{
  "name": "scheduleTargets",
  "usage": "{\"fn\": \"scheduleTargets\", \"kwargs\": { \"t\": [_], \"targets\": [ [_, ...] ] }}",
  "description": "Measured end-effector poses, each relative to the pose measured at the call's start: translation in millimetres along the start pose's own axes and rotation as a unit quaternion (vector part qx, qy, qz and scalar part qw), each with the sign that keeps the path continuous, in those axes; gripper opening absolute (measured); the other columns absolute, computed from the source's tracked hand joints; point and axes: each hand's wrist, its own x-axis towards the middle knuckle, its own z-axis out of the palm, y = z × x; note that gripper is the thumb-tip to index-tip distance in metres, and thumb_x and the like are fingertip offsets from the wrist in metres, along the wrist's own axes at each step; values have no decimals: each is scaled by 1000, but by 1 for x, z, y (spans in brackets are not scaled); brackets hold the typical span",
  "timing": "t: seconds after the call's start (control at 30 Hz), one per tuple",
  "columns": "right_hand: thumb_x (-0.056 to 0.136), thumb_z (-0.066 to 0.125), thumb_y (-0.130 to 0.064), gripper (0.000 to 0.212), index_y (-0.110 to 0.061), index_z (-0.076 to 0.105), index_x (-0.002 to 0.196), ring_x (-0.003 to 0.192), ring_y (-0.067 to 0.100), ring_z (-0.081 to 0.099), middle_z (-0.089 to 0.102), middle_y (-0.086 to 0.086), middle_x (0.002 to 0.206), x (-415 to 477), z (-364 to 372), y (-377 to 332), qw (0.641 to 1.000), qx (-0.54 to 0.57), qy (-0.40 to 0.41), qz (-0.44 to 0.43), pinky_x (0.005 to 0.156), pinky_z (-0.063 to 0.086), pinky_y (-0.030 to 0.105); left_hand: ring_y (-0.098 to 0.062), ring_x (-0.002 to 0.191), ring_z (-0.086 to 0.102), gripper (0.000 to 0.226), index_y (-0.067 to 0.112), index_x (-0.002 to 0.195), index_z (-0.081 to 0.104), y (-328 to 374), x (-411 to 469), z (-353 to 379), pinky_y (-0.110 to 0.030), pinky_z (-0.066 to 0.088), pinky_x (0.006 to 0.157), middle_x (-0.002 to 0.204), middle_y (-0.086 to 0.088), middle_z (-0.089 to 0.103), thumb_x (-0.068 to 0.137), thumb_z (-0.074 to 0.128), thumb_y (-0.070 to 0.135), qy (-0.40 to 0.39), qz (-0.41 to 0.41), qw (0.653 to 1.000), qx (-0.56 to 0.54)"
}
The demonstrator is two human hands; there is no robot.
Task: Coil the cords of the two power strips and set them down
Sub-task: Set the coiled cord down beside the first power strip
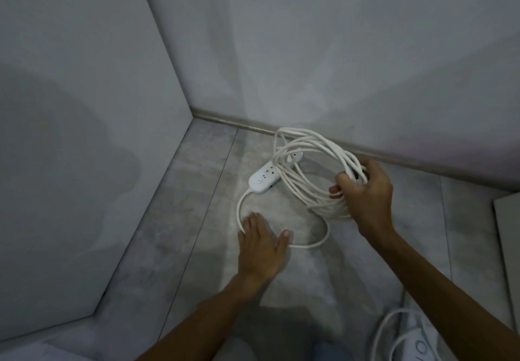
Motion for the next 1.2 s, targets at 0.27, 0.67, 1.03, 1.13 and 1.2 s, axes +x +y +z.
{"fn": "scheduleTargets", "kwargs": {
  "t": [0.27, 0.67, 1.03, 1.13, 1.2],
  "targets": [
    [76, 65, -9, 16, -9, 63, 91, 61, 31, 73, 68, 9, 68, 10, -11, 13, 995, 31, 22, 88, 58, 58, 60, -12, 149, -16, 82, 12, 154, -11, -49, 10, -1, -31, -3, 122, 161, -2, -20, 100, 37, 50, 106, 113, 988, 26],
    [90, 64, -5, 13, 7, 65, 91, 55, 26, 63, 63, 17, 69, 91, -53, 52, 892, -186, -363, 196, 52, 52, 31, -20, 151, 0, 83, 4, 153, 5, -66, 69, -39, -11, 2, 116, 163, -11, -3, 84, 50, 7, 61, 207, 976, 2],
    [84, 69, -22, 32, -28, 70, 115, 110, 23, 62, 68, 1, 114, 105, 112, 28, 694, -449, -538, -167, 93, 48, 35, -24, 136, 44, 77, 15, 153, 21, -50, 103, -64, -26, 33, 111, 153, -9, 40, 85, 55, 13, 28, 182, 981, -66],
    [87, 64, -28, 37, -36, 64, 123, 118, 23, 57, 65, -2, 125, 92, 148, 13, 624, -519, -517, -273, 94, 47, 39, -26, 134, 45, 66, 16, 150, 29, -54, 116, -75, -40, 41, 107, 147, -7, 47, 90, 52, 35, 48, 170, 983, -40],
    [89, 58, -28, 35, -36, 63, 123, 120, 24, 54, 65, -2, 124, 86, 163, 13, 578, -546, -486, -362, 95, 41, 43, -33, 129, 47, 64, 11, 144, 37, -62, 124, -81, -47, 38, 105, 139, -11, 54, 87, 37, 41, 62, 171, 983, 16]
  ]
}}
